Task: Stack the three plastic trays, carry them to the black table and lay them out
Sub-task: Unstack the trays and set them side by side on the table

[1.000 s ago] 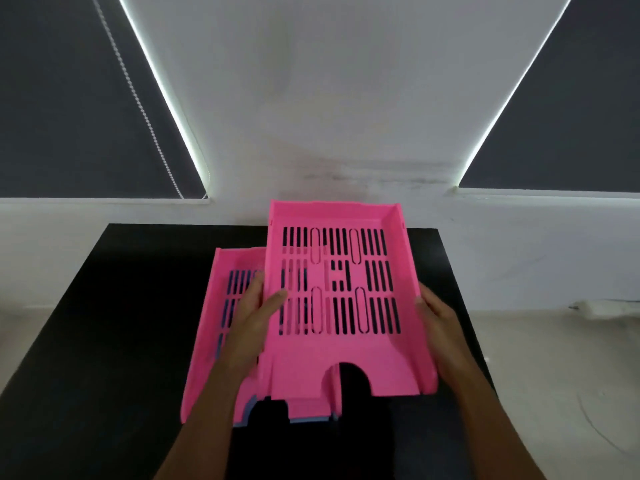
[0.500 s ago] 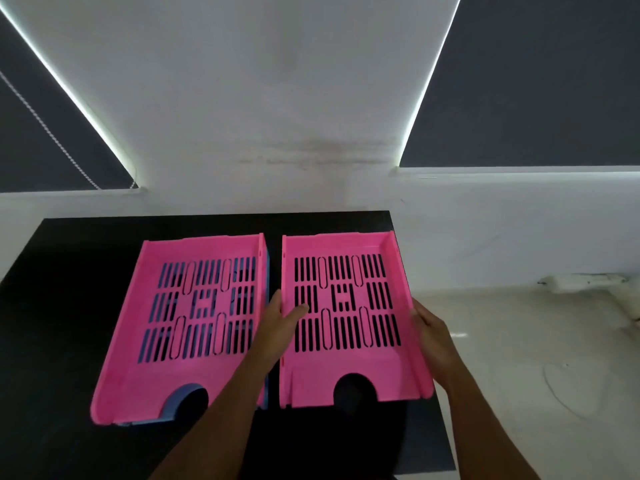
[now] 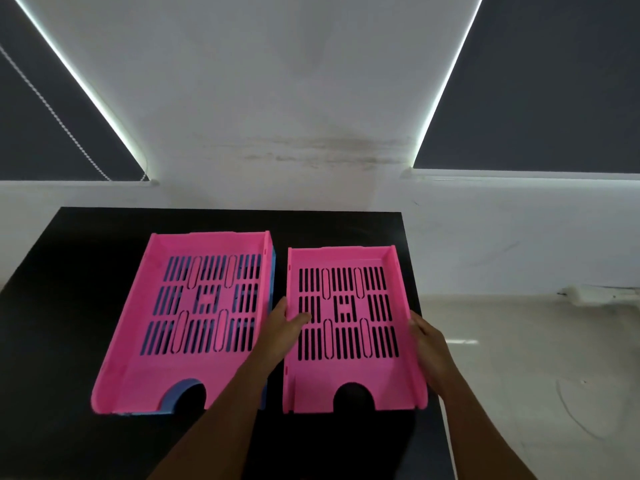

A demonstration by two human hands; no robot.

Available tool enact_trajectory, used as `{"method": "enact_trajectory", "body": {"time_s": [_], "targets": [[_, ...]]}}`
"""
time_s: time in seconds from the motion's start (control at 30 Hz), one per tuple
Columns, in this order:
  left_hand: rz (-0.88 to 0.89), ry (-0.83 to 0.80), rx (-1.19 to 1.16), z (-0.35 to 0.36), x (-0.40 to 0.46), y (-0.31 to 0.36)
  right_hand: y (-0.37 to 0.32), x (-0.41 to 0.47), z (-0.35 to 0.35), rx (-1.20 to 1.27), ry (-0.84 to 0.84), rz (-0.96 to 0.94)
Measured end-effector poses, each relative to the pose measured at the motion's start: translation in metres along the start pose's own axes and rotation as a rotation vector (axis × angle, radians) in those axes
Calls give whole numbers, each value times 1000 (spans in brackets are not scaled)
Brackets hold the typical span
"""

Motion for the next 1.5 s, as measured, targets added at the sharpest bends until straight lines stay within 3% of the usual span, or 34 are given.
{"method": "enact_trajectory", "body": {"time_s": [0.1,0.33,0.57,0.67,0.73,0.8,1.0,1.2,1.33,1.5], "targets": [[18,-34,-3,-8,-16,24,-5,2,5,-60,21,-48],[145,30,-146,-52,-23,41,-52,-34,52,-50,267,-56],[353,277,-114,-193,9,13,-95,-102,180,39,42,-132],[278,408,30,-252,30,-12,-93,-117,227,2,-13,-92],[99,307,47,-273,41,-27,-91,-126,247,-53,-2,-101],[26,152,-23,-280,43,-36,-96,-135,256,-91,45,-128],[140,87,-159,-327,58,-35,-145,-170,273,37,120,-208],[198,231,-95,-436,80,-45,-165,-205,373,94,-79,-221],[194,438,-8,-513,104,-84,-162,-233,450,49,-294,-188],[120,526,-36,-548,126,-135,-149,-241,499,1,-400,-82]]}}
Point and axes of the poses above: each hand's wrist, its own x-axis towards the middle knuckle, its own z-axis out of the palm, y = z × x, the point moved 2 cm from there along x, towards the middle knuckle, and after that the axes turned 14 degrees about y, right-handed, at the moved point
